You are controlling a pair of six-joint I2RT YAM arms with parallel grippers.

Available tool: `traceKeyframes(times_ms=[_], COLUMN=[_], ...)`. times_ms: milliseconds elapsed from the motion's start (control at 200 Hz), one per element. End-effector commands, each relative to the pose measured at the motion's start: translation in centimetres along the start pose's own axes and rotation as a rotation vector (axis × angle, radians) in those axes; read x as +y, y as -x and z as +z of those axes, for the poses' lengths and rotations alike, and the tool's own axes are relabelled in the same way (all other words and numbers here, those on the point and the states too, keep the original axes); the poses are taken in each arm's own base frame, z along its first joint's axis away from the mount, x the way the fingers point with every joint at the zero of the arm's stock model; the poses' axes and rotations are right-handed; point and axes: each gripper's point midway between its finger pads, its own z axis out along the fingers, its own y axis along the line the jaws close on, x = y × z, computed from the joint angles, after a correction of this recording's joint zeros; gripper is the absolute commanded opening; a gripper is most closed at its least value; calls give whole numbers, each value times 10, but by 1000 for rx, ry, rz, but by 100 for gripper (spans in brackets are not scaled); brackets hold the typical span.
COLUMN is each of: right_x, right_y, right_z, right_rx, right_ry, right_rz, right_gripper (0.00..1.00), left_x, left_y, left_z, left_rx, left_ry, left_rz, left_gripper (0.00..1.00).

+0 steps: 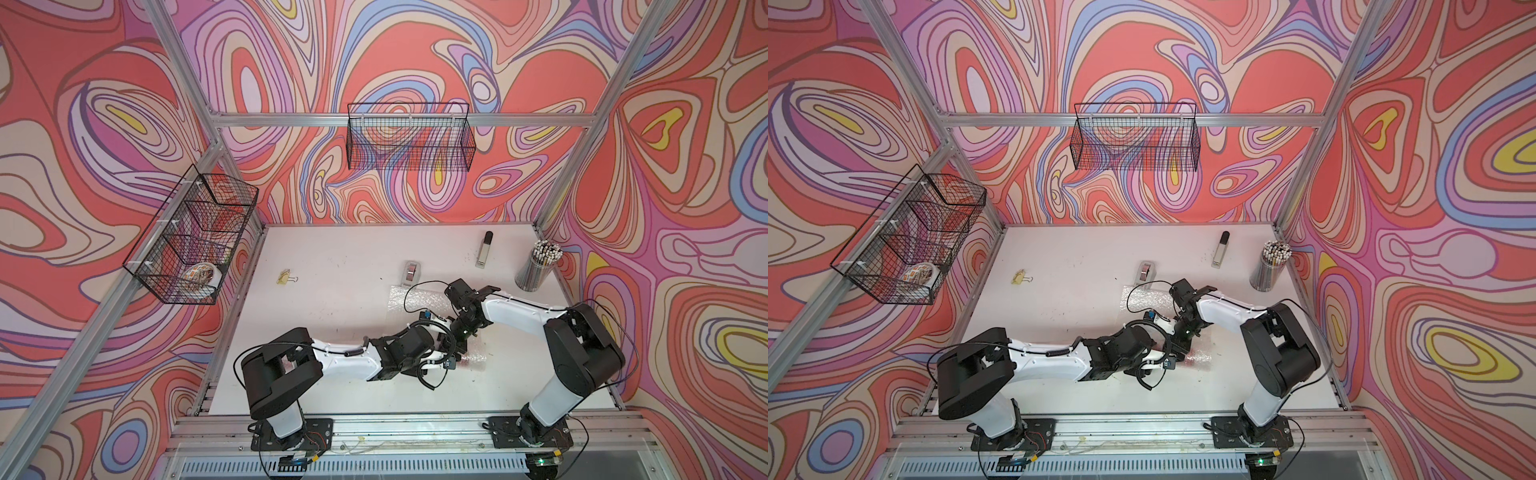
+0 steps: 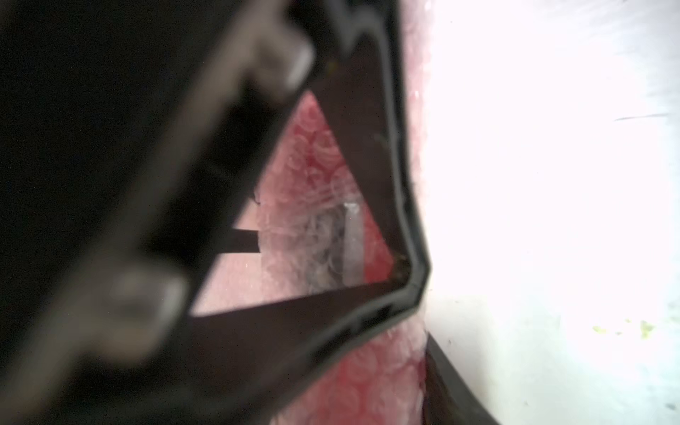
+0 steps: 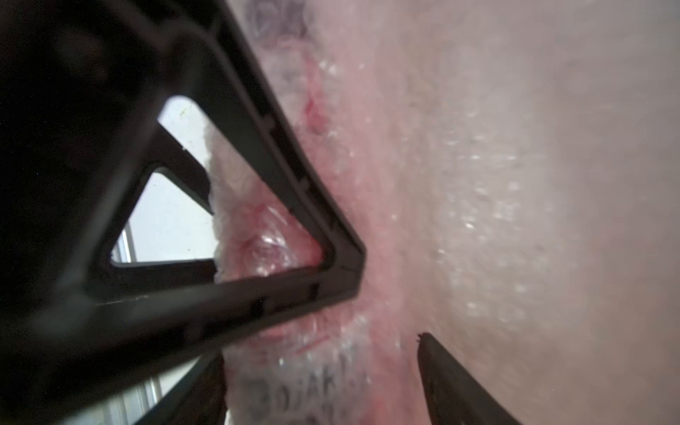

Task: Wrap wine bottles in bubble wrap
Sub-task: Wrap the wine bottle in bubble wrap.

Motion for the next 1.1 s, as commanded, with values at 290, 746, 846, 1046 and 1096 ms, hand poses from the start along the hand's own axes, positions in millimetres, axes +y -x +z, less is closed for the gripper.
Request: traceKeyframes(times_ms=[290,746,846,1046,1096], right_x=[-7,35,40,39,37], right_y=[-29,-47,-42,-44,-36], right_z=[-77,-103,-96,-64,-58], right_rx=[47,-45,-95,-28,-38], right_ry=[-346,-473,-482,-512,-543], right_rz=[-12,-215,-282,-434,-476], right_gripper=[82,83,84,85,85], left_x=[-23,-26,-24,-9,-8], left_y=[-26,-31,-29,-26,-24], left_z=[4,1,1,2,2], left_rx=[70,71,67,66,72], left_ry=[-233,-525,-598,-702,-737], left_rz=[-171,-414,-467,-584,-604], left_gripper=[43,43,43,43,42])
